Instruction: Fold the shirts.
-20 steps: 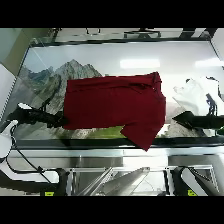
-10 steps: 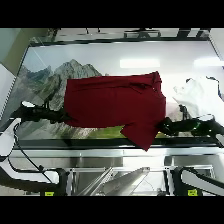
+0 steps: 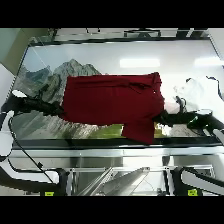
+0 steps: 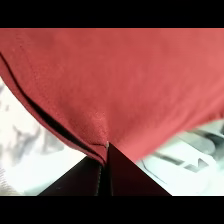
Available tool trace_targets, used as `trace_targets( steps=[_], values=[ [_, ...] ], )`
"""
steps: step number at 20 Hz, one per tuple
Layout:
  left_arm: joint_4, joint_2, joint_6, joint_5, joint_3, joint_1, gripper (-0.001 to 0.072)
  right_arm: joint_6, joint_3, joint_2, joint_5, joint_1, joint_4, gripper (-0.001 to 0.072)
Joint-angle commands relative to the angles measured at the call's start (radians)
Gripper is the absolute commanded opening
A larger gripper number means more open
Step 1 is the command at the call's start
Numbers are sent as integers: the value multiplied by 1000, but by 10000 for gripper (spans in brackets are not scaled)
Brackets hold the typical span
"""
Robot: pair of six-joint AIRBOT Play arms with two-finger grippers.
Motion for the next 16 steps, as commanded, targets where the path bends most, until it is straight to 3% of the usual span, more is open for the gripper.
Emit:
trace_targets(
  steps=[1,8,11,16],
  values=[
    [2,1,1,-109,58,27,28,42,62,69,103,-93,-10,18],
    [-32,1,10,-157,60,98,28,6,74,73,161,-197,52,18],
    [-86,0,29,-119,69,84,23,-1,160,63,85,-146,88,18],
    [-88,-124,-11,-134,303,32,23,26,443,-106,-21,-53,95,18]
  ],
)
